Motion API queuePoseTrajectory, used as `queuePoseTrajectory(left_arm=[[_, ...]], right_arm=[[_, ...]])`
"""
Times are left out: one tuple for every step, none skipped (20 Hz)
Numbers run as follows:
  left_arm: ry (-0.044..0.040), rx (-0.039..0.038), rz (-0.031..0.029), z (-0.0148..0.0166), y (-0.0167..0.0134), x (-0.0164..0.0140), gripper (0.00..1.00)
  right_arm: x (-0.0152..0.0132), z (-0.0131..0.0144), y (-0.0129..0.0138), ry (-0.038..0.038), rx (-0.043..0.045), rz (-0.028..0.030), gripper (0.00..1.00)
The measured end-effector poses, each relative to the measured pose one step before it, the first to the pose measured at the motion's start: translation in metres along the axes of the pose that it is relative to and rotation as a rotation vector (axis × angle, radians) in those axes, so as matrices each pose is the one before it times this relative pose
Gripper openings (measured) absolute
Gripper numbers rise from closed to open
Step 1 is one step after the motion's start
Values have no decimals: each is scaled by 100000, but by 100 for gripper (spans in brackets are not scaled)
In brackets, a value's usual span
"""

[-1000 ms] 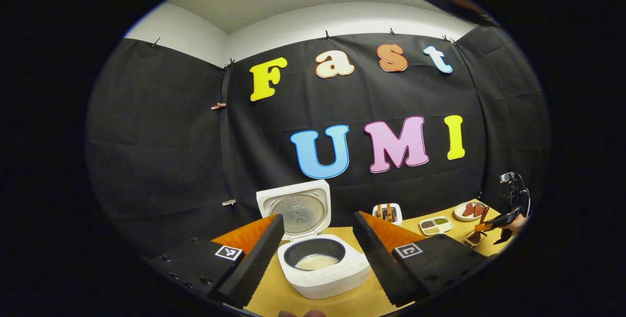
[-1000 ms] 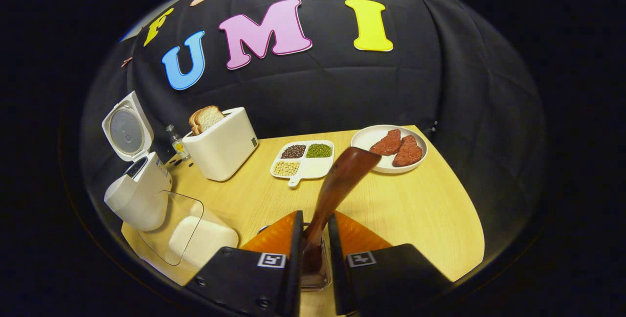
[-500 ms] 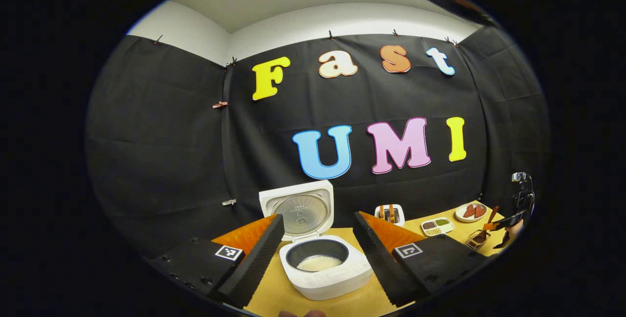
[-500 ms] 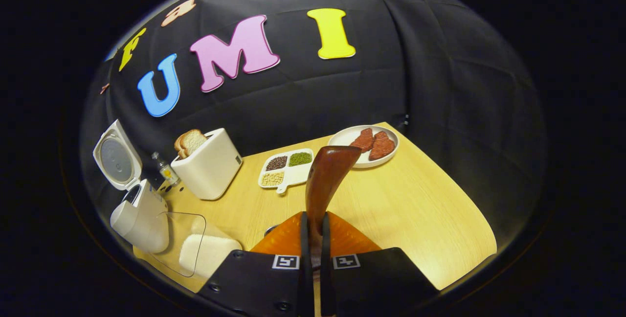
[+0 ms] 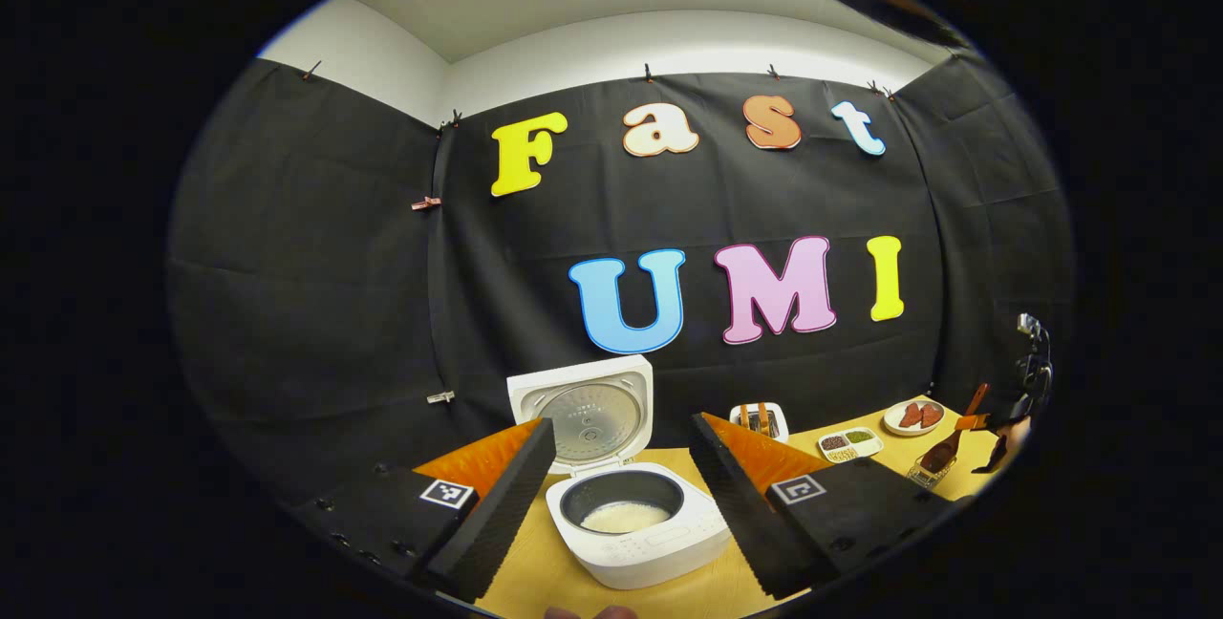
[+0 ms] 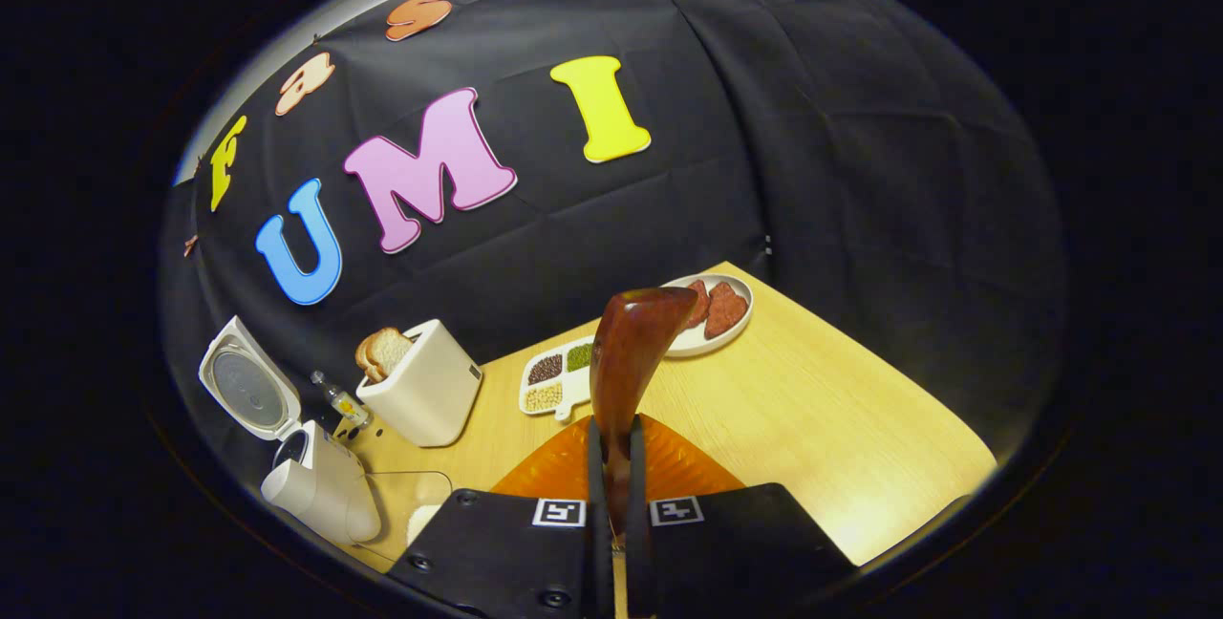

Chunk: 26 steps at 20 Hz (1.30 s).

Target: Close the left gripper, press the button to open the rice cooker; take a wooden spoon from the chopstick holder with the right hand, scoop a spoonful of rice and pour it into the rice cooker, then put the wooden spoon back into the chopstick holder.

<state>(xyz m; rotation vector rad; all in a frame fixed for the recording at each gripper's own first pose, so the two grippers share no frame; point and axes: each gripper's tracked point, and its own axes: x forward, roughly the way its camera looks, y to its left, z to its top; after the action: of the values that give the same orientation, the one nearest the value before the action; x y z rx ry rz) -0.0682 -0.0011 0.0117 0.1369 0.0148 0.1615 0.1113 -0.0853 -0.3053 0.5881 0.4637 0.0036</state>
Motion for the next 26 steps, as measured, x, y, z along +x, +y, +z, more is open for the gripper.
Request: queuePoseTrajectory(left_arm=[[-120, -471, -542, -131, 164, -35, 97], [-39, -566, -688, -17, 83, 65, 97], [-4, -525, -494, -217, 95, -45, 97], [-51, -535, -735, -124, 174, 52, 97], [-8, -403, -486, -133, 129, 144, 97], [-8, -448, -524, -115, 177, 112, 97], [-51, -460, -594, -107, 160, 141, 97], [18, -433, -586, -187, 176, 77, 97], [115, -215, -454, -57, 288, 107, 97], [112, -166, -592, -242, 243, 175, 97], [-26, -179, -532, -145, 193, 150, 97], [46, -276, -662, -167, 172, 136, 97], [66, -347, -730, -99, 204, 114, 97], [84, -327, -772, -188, 214, 144, 97], [170, -249, -694, -174, 159, 111, 97], [223, -358, -647, -109, 300, 62, 97], [217, -228, -960, -108, 124, 49, 97], [242, -25, -591, -177, 308, 98, 97], [259, 328, -747, -62, 258, 44, 97], [116, 560, -593, -98, 283, 13, 97], [-21, 520, -682, -96, 278, 19, 97], [9, 322, -643, 40, 229, -117, 97], [54, -168, -343, -174, 214, -2, 97], [206, -730, -227, -121, 181, 17, 97], [156, -804, -145, -279, 308, -260, 97], [169, -436, -112, -174, 399, -102, 97]], right_arm=[[-642, 980, 824, -1838, -663, 1619, 10], [-635, 872, 1136, -1424, -769, 2021, 10], [-526, 660, 1085, -1062, -436, 1980, 10], [-450, 492, 1291, -677, -437, 2337, 10], [-425, 230, 1372, -425, -516, 2550, 10], [-331, 83, 1526, -18, -832, 2910, 10], [-293, -174, 1537, 274, -1250, 3120, 10], [-150, -485, 1518, 1326, -1402, 2833, 10], [-104, -621, 1443, 1336, -1787, 2755, 10], [75, -717, 1458, 1398, -2356, 2340, 10], [191, -659, 1295, 1288, -2773, 1896, 10], [214, -736, 1288, 1339, -3112, 1632, 10], [292, -636, 1182, 1303, -3114, 1185, 10], [356, -687, 1085, 1262, -3249, 766, 10], [465, -824, 877, 1634, -3445, 289, 10], [468, -978, 758, 1962, -3525, -246, 10], [546, -1036, 623, 2037, -3288, -564, 10], [571, -828, 693, 1605, -3093, -506, 10], [590, -745, 495, 1232, -2937, -779, 10], [660, -868, 434, 1435, -2806, -938, 10], [579, -853, 380, 1374, -2750, -1200, 10], [616, -590, 103, 752, -2781, -2291, 10], [651, -379, -117, 674, -3259, -3046, 10], [621, -411, 27, 514, -3302, -2552, 10], [695, -434, 563, 855, -2730, -1511, 10], [509, -498, 437, 816, -3828, -1465, 10]])
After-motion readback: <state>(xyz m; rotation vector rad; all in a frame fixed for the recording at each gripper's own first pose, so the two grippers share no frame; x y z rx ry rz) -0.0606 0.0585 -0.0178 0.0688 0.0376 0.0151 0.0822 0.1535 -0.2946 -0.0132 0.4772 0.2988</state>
